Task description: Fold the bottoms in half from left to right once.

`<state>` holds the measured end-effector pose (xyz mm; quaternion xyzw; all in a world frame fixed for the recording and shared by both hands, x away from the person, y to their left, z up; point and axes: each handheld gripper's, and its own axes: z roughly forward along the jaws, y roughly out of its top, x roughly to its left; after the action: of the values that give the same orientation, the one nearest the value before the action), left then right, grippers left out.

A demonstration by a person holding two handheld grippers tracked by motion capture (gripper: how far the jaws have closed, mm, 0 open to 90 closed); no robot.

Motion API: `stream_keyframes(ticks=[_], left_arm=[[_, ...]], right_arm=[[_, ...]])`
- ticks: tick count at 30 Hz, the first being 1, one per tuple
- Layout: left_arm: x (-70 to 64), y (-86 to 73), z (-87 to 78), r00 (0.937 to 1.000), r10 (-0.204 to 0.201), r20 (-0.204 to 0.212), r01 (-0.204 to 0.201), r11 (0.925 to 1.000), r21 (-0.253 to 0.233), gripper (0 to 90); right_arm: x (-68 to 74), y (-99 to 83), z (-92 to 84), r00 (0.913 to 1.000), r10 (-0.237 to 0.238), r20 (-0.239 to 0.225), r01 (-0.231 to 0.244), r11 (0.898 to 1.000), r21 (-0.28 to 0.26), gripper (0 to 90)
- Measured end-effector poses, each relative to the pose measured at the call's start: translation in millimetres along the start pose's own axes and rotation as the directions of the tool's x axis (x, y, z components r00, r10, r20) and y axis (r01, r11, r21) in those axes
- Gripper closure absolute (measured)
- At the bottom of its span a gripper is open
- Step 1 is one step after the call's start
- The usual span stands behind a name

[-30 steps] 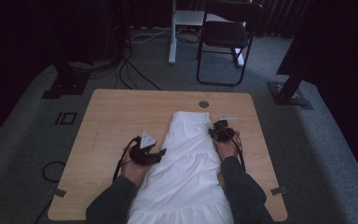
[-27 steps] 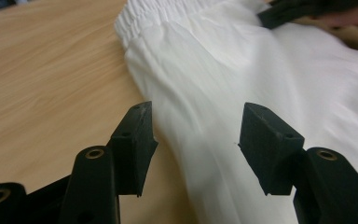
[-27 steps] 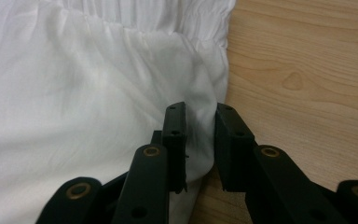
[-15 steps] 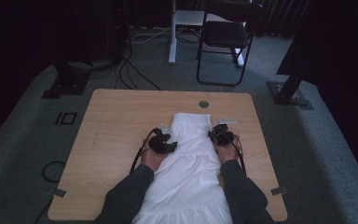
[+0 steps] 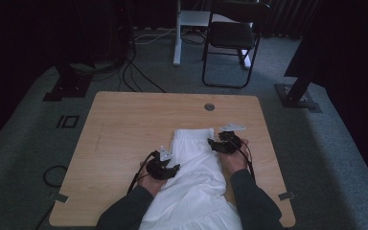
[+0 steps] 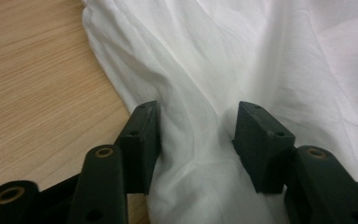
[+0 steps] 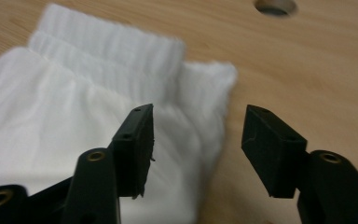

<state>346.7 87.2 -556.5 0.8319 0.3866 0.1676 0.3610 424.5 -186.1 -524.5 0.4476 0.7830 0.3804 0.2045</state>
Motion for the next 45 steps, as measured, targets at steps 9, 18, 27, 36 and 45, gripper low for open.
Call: stream_keyframes(ticks=[9, 18, 27, 36, 45], left_arm=[[-2.4, -0.9, -0.5, 0.9988, 0.008, -0.047, -0.009, 0.9999, -0.015, 42.4], [24.7, 24.8, -16.2, 0.9959, -0.023, -0.088, 0.016, 0.9963, -0.084, 38.0], [51.4, 64.5, 32.6, 0.9952, -0.097, -0.007, 0.097, 0.9944, -0.042, 30.0], [55.4, 66.4, 63.2, 0.9915, -0.130, 0.007, 0.130, 0.9914, 0.016, 29.3], [54.0, 67.6, 65.6, 0.9955, -0.093, -0.020, 0.093, 0.9954, 0.020, 29.2]], right_arm=[[-3.7, 0.9, 36.1, 0.9969, 0.041, 0.067, -0.047, 0.994, 0.101, 36.6], [-6.8, 0.6, 40.5, 0.9973, 0.069, 0.024, -0.072, 0.990, 0.119, 67.8], [-7.0, 0.7, 42.4, 0.9966, 0.079, 0.024, -0.081, 0.991, 0.106, 69.5], [-6.6, -0.8, 42.8, 0.9967, 0.077, 0.025, -0.079, 0.993, 0.091, 69.5], [-4.8, -1.8, 43.0, 0.9962, 0.082, 0.028, -0.084, 0.993, 0.081, 69.5]])
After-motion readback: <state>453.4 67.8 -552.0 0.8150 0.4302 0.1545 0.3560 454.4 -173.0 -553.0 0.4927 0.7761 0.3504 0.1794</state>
